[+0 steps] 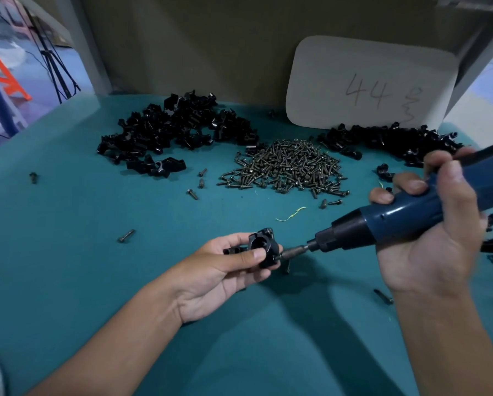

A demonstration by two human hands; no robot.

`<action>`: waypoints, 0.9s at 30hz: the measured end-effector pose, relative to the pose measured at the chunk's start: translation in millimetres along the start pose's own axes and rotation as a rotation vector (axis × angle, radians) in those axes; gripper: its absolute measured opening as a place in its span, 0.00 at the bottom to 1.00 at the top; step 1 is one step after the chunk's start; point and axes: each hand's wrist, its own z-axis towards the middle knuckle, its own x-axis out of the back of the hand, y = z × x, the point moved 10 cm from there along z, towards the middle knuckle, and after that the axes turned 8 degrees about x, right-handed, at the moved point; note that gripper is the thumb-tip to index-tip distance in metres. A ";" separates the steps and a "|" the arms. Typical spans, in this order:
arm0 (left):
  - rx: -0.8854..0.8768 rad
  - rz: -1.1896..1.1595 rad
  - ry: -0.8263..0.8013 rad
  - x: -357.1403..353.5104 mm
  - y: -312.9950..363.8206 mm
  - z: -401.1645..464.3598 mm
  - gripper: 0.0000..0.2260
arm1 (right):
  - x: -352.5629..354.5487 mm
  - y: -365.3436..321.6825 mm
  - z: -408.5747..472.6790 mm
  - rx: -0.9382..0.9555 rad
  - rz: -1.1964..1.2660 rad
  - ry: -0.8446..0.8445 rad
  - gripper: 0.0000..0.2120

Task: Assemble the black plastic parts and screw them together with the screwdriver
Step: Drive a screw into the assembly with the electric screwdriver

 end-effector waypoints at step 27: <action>0.005 -0.046 -0.083 -9.1 0.2 0.7 0.13 | 33.3 15.9 2.9 -0.038 0.062 0.215 0.13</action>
